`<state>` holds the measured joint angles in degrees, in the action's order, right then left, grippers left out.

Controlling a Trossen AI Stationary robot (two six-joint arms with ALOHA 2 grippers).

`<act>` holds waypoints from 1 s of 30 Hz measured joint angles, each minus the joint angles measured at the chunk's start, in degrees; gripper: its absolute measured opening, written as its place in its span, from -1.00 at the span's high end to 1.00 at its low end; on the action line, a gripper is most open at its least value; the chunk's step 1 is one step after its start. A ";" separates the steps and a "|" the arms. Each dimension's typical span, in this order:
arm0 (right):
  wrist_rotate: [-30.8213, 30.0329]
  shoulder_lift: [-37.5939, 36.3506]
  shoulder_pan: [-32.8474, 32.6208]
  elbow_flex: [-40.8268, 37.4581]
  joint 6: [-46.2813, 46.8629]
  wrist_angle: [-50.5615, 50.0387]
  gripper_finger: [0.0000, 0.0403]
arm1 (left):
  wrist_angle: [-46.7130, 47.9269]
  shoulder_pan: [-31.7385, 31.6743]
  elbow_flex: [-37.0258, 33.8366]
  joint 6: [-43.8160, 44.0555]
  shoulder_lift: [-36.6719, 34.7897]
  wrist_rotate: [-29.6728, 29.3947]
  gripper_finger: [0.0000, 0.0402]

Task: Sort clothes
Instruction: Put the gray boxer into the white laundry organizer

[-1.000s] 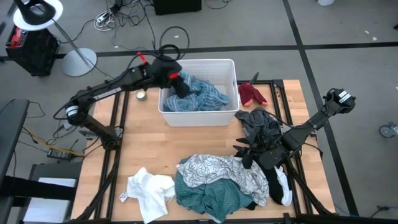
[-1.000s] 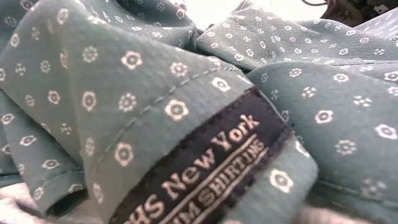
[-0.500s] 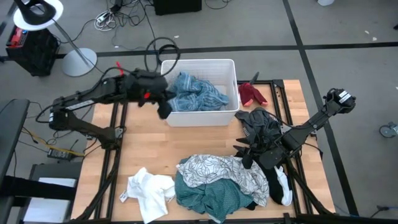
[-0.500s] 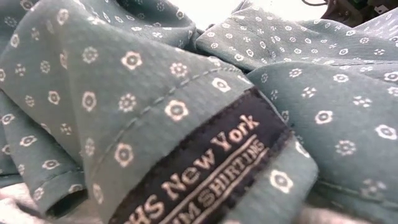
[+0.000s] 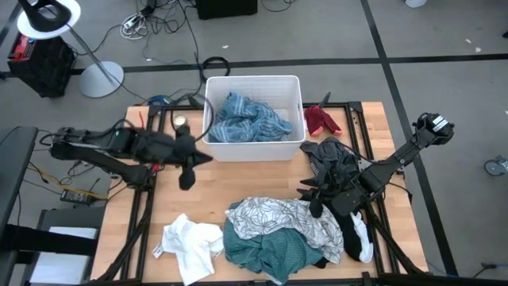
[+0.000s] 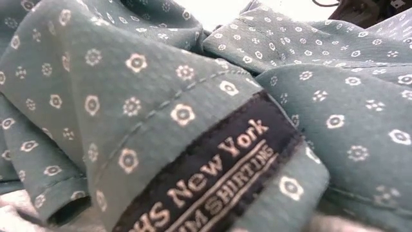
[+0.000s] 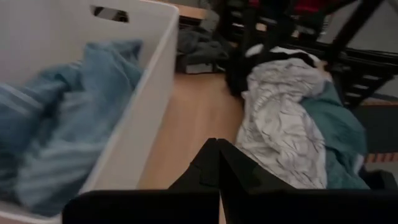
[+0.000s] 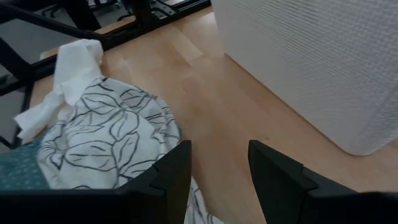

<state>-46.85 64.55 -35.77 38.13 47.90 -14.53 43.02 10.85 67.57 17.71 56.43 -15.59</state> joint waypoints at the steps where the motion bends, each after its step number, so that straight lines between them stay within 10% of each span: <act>1: 0.09 0.00 0.00 0.00 -0.01 0.22 0.21 | -1.69 0.73 -2.82 0.37 -1.73 0.00 1.00; 21: 1.55 0.00 0.17 0.00 -1.57 2.96 0.22 | -8.22 3.10 -28.34 2.05 -11.88 -1.35 0.98; 30: 3.63 -0.06 0.60 0.00 -1.48 2.27 0.26 | -27.48 3.15 -39.60 -4.42 -11.85 3.52 0.98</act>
<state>-43.22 64.49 -35.17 38.13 46.42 -12.26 15.54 14.00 27.98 13.30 44.58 -12.08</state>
